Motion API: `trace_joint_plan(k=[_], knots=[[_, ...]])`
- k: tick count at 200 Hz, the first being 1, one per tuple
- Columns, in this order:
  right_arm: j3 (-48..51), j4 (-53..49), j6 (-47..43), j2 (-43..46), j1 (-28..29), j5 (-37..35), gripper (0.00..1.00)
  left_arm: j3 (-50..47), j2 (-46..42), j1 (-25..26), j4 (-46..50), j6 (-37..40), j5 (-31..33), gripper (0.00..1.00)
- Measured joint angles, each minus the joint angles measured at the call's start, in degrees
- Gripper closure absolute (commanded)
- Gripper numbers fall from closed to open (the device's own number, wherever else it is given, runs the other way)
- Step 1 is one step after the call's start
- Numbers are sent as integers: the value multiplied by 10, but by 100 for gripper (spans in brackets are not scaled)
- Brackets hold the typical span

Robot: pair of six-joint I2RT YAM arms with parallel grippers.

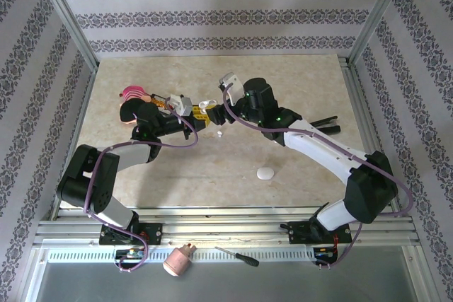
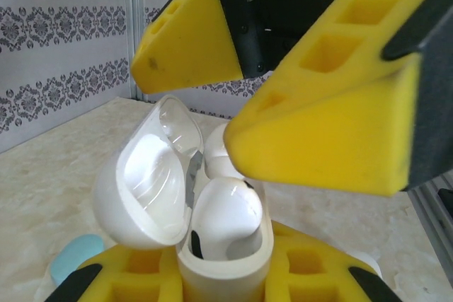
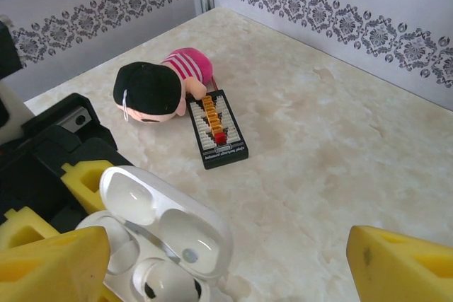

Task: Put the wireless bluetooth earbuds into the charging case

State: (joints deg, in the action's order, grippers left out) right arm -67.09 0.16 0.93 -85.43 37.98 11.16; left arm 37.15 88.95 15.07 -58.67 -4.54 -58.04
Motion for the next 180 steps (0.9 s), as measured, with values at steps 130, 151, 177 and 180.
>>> trace_joint_plan(k=[130,151,177,180], knots=[[-121,-110,121,-35,-44,47,16,0,-54,0,105,201,47,98],[-186,-176,131,-82,-44,47,16,0,-63,0,127,235,59,98],[-226,-231,139,-123,-44,50,17,0,-66,0,141,258,68,98],[-227,-236,139,-125,-44,51,17,0,-66,0,143,261,69,98]])
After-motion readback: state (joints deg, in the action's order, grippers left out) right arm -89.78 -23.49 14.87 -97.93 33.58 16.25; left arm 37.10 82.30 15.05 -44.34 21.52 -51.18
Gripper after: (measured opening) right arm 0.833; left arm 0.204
